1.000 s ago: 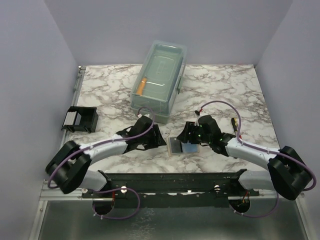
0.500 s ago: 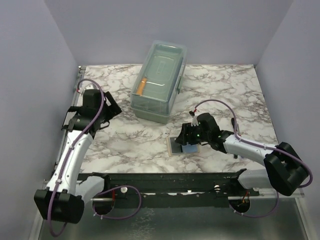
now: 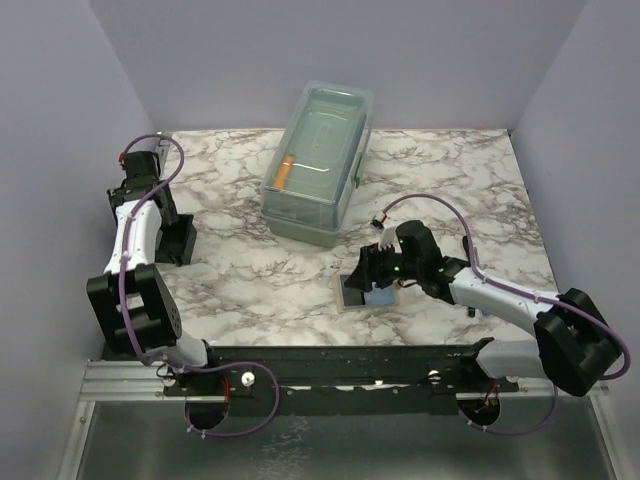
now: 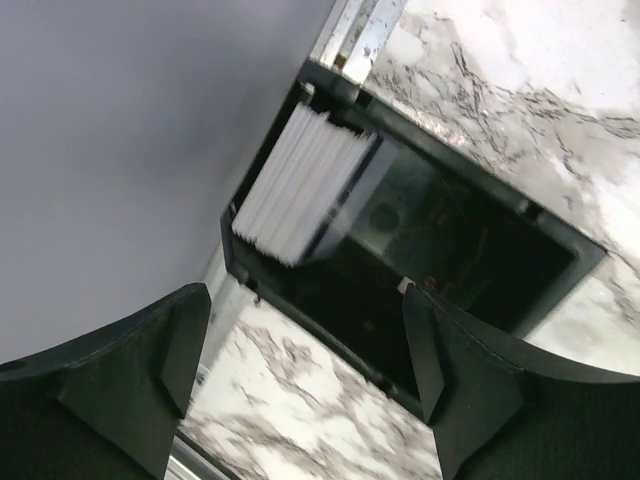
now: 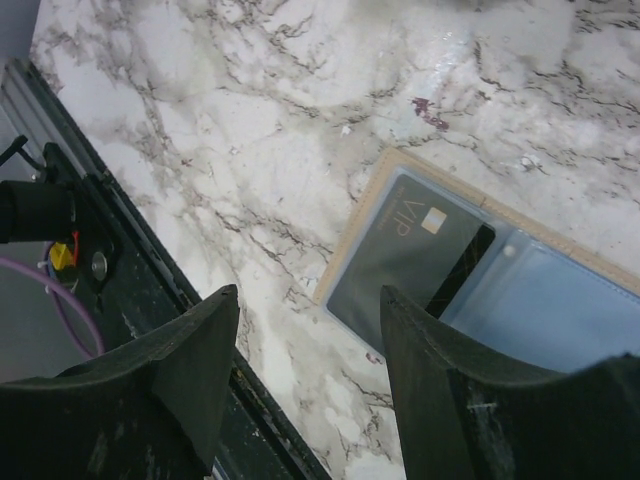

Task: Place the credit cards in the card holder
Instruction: Move the storage box to the center of the board.

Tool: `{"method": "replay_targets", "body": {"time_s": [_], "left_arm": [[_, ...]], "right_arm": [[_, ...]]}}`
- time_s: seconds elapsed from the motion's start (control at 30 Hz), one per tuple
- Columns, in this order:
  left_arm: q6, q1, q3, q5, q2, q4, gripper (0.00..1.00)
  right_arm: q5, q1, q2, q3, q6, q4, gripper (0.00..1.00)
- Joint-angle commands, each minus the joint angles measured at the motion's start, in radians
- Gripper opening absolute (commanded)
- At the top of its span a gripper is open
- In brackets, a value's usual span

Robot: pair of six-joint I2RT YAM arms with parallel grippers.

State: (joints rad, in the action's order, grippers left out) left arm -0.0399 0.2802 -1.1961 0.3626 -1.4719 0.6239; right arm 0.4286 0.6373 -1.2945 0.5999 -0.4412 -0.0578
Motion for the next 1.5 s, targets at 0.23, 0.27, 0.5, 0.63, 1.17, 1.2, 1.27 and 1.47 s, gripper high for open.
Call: {"method": "replay_targets", "body": {"time_s": [0.23, 0.27, 0.5, 0.63, 1.17, 1.2, 1.27, 1.47], "left_arm": [[0.254, 0.010, -0.084, 0.142, -0.296, -0.098, 0.79], [0.263, 0.012, -0.089, 0.133, -0.308, -0.101, 0.78], [0.284, 0.021, -0.098, 0.180, -0.370, -0.115, 0.72], [0.281, 0.022, -0.114, 0.204, -0.407, -0.119, 0.69], [0.275, 0.021, -0.145, 0.216, -0.416, -0.120, 0.32], [0.277, 0.021, -0.146, 0.216, -0.416, -0.119, 0.29], [0.279, 0.021, -0.149, 0.216, -0.416, -0.118, 0.26], [0.275, 0.021, -0.144, 0.205, -0.401, -0.117, 0.17]], "right_arm": [[-0.019, 0.027, 0.090, -0.018, 0.041, 0.027, 0.63], [-0.020, 0.029, 0.091, -0.018, 0.041, 0.026, 0.63], [-0.022, 0.031, 0.092, -0.023, 0.041, 0.024, 0.63], [-0.025, 0.032, 0.092, -0.020, 0.040, 0.024, 0.63], [-0.026, 0.032, 0.088, -0.022, 0.038, 0.019, 0.63], [-0.026, 0.031, 0.088, -0.022, 0.038, 0.018, 0.63], [-0.026, 0.032, 0.089, -0.022, 0.037, 0.018, 0.63], [-0.026, 0.032, 0.089, -0.022, 0.037, 0.018, 0.63]]}}
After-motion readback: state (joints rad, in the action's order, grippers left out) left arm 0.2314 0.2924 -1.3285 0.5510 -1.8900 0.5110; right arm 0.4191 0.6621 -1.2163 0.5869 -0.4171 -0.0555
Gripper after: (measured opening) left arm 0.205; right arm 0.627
